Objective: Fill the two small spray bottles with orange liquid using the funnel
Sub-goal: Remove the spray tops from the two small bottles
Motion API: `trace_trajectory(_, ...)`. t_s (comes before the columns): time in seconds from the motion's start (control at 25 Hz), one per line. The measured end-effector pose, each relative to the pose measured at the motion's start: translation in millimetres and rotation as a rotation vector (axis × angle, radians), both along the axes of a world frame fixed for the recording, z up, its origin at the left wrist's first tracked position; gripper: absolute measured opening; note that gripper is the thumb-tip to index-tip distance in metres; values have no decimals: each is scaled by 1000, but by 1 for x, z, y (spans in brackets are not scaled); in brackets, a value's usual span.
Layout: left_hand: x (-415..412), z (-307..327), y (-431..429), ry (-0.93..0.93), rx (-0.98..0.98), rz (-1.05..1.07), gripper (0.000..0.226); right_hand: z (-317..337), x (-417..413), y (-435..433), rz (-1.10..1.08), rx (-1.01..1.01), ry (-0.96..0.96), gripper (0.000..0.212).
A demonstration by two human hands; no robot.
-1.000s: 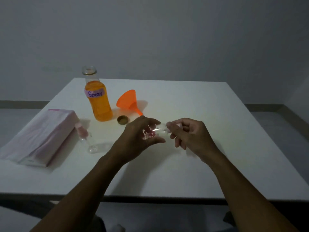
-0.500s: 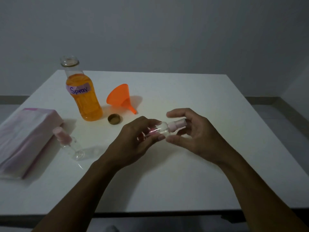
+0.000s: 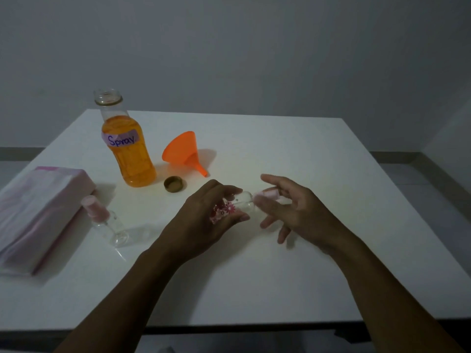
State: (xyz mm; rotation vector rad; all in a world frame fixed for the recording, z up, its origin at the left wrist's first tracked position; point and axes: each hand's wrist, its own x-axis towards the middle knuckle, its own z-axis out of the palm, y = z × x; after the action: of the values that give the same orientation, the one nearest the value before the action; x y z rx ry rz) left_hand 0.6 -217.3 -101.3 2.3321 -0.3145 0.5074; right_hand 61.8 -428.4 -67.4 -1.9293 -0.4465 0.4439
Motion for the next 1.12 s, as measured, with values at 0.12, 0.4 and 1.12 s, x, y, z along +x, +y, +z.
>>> trace_trajectory(0.12,0,-1,-5,4,25,-5,54,-3,0,1,-95,-29,-62,49)
trace_trajectory(0.4,2,-4,-6,9,43,-3,53,0,1,-12,17,28,-71,59)
trace_trajectory(1.12,14,10,-60,40,-276,44,45,9,19,-126,-384,176,-372,34)
